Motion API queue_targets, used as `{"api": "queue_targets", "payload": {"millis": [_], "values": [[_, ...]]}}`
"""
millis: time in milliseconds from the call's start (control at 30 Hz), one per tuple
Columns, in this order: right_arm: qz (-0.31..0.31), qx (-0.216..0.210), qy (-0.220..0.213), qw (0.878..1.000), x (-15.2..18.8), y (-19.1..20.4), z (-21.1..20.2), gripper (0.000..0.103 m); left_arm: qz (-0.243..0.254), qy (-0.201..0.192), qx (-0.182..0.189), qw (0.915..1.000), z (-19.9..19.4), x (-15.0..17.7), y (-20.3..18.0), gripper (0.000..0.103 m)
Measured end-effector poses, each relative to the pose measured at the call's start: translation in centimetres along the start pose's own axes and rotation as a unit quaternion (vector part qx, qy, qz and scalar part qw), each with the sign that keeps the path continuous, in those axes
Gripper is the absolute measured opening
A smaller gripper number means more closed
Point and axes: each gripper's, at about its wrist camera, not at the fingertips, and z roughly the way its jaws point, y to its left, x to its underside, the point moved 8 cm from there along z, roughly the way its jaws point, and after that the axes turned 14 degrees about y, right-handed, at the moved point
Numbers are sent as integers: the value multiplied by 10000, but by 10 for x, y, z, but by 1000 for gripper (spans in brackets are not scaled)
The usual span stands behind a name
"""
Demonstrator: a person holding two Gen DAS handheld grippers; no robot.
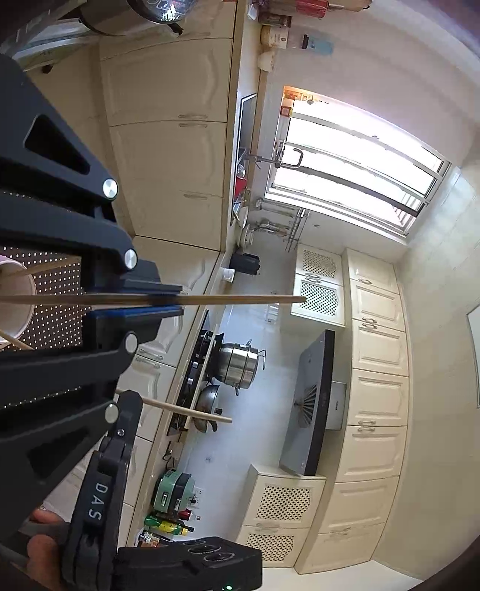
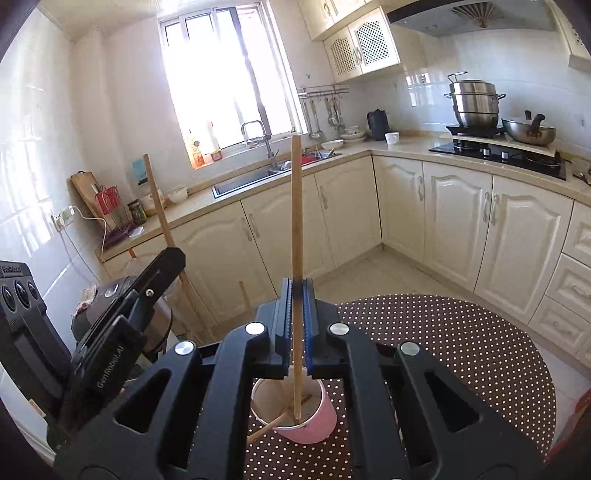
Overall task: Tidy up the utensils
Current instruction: 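Lower the chopstick into the pink cup and open the right gripper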
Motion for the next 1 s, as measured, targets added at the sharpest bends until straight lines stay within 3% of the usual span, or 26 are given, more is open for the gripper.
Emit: {"api": "queue_targets", "payload": {"millis": [500,533,633,1000], "values": [[-6,-19,398,9992,23,-1,20,6,52,834,-42,9965,26,42,15,7],[-1,-23,411,9992,25,0,20,6,39,888,-15,9960,26,43,15,8],[5,-33,447,9990,29,2,20,6,-10,987,-37,9951,25,46,19,27],[116,-64,600,9981,39,2,18,6,20,1199,-138,9927,12,53,24,33]]}}
